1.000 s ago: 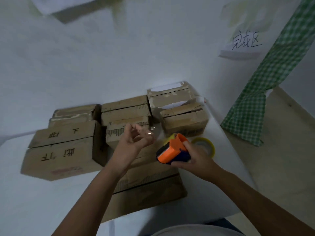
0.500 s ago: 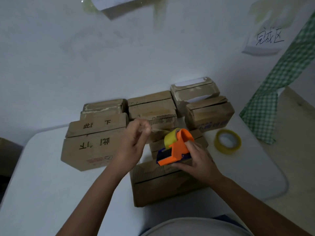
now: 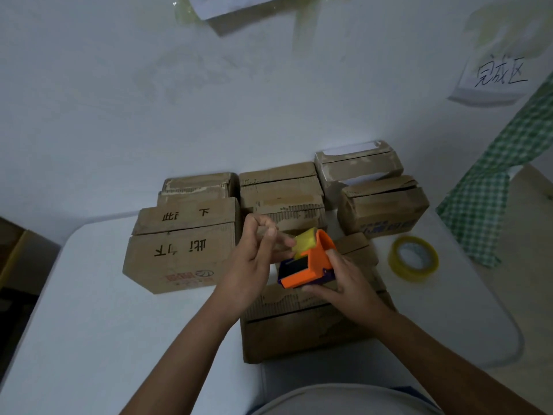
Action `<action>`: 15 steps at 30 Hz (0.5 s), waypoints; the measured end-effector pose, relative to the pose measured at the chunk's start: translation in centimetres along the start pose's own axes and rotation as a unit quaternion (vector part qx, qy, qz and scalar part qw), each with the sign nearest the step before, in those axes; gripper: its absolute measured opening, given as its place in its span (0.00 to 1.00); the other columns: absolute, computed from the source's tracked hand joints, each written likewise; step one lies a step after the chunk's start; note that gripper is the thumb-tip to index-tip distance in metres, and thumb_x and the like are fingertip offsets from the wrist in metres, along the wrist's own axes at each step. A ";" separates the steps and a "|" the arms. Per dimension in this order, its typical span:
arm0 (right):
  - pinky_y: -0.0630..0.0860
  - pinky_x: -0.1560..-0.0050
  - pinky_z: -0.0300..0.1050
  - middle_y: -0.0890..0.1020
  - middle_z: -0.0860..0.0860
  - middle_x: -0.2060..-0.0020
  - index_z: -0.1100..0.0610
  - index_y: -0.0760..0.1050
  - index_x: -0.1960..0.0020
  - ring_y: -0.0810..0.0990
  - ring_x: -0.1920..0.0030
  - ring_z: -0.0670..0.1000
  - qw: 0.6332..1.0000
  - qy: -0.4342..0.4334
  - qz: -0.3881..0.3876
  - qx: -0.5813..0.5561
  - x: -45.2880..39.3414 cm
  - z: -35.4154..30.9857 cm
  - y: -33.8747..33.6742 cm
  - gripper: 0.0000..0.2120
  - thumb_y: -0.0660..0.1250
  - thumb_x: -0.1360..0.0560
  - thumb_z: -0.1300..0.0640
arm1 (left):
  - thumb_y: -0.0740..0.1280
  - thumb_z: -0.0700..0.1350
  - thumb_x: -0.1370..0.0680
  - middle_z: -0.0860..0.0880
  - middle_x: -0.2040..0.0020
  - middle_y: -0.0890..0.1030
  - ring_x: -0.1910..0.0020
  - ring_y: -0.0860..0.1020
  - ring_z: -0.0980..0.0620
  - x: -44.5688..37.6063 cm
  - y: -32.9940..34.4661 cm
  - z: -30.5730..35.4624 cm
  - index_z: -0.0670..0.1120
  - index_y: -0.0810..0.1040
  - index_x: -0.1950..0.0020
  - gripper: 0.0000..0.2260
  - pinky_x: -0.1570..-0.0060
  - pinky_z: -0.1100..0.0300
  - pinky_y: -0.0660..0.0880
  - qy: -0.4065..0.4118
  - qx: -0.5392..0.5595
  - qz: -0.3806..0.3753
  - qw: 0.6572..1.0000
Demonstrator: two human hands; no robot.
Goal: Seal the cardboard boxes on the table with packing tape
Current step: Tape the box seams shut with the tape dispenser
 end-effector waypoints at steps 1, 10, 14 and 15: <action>0.73 0.40 0.48 0.73 0.45 0.40 0.50 0.62 0.31 0.71 0.38 0.48 1.000 0.003 -0.004 -0.001 -0.2 0.1 -0.2 0.38 0.66 0.32 0.31 | 0.54 0.49 0.16 0.43 0.51 0.83 0.48 0.83 0.49 -0.1 0.3 -0.1 0.47 0.67 0.45 0.07 0.48 0.59 0.80 0.008 -0.014 0.002 1.000; 0.72 0.43 0.42 0.73 0.44 0.41 0.49 0.62 0.30 0.71 0.39 0.46 0.999 0.016 -0.043 0.016 -0.5 0.6 -2.7 0.38 0.66 0.33 0.32 | 0.57 0.53 0.17 0.50 0.51 0.84 0.48 0.83 0.54 -0.1 1.7 -0.6 0.51 0.70 0.46 0.07 0.47 0.57 0.81 0.040 -0.074 0.018 0.996; 0.74 0.41 0.44 0.75 0.43 0.41 0.45 0.60 0.27 0.74 0.40 0.42 0.998 0.028 -0.056 -0.026 -0.8 0.6 -3.9 0.40 0.68 0.33 0.33 | 0.58 0.51 0.16 0.58 0.50 0.83 0.48 0.82 0.61 0.5 1.8 -0.2 0.51 0.71 0.45 0.05 0.52 0.69 0.77 0.093 -0.165 0.026 0.982; 0.74 0.43 0.40 0.75 0.41 0.41 0.45 0.59 0.26 0.74 0.41 0.40 0.997 0.025 -0.062 -0.029 -0.8 0.5 -4.1 0.40 0.68 0.33 0.33 | 0.58 0.51 0.16 0.58 0.49 0.83 0.47 0.82 0.61 0.5 2.0 -0.1 0.52 0.70 0.45 0.05 0.53 0.69 0.77 0.102 -0.176 0.024 0.979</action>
Point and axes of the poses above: each hand's wrist, its own x-axis away from the middle knuckle, its own y-axis out of the palm, z = x × y, the point moved 4 cm from there along -x, towards the middle knuckle
